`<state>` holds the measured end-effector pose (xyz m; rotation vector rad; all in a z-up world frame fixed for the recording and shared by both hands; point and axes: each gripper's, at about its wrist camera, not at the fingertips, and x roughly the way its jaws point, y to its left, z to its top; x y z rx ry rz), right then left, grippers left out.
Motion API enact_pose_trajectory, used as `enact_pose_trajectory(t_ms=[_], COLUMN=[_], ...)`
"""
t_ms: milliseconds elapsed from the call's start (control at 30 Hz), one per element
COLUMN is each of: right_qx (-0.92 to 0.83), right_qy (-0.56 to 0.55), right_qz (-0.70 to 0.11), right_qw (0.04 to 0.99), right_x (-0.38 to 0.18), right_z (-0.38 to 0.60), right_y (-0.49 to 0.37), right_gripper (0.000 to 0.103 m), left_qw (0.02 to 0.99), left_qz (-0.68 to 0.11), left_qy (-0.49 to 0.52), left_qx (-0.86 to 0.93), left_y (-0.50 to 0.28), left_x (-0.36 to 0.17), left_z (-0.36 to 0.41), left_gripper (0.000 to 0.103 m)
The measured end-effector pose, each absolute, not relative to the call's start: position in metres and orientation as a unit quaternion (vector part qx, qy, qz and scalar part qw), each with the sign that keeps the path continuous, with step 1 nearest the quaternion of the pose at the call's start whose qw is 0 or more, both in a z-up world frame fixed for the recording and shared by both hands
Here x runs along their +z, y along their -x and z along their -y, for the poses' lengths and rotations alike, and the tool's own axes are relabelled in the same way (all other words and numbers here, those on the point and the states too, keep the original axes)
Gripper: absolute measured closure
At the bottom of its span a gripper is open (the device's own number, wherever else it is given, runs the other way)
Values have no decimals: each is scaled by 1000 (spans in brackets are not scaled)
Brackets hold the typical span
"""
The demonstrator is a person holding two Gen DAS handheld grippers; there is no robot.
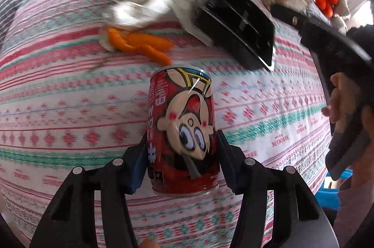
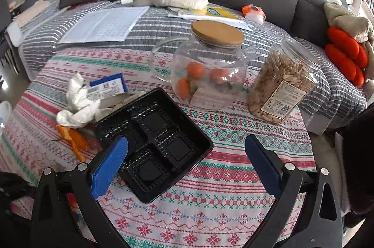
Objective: Collect trash
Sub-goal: 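Grasp the black plastic tray with the right tool while the left tool holds the red can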
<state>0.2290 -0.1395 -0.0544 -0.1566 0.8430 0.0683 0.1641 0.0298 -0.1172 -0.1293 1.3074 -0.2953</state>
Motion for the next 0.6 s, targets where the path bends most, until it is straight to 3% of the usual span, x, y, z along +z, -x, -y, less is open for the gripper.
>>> enact_pose_trajectory(t_ms=[167,300,433,533,600], right_qx=[-22,-42,-40,-30,-25], right_qy=[-47,-111,-102,-102,-107], right_qz=[-424,-450,-475,-496,-514], right_qw=[904,885,873,862,851], right_x=[-62,-79,-93,-105,-114], right_z=[170,185,179,175,174], right_y=[-247,-259,-266,-268,-270], right_gripper=[9,21,35,57,88], left_qw=[796,805,812,806,801], left_qz=[-587,-574,-565,-570,-576], left_qy=[88,109,122,131,132], left_qx=[-115,-100,-88,-87,-92], left_y=[-166,-165,-166,-166,-168], left_x=[-100,-90,-82,-87,-90], left_z=[-67,-97,-117,-124,-124], left_gripper=[56,56,58,58,54])
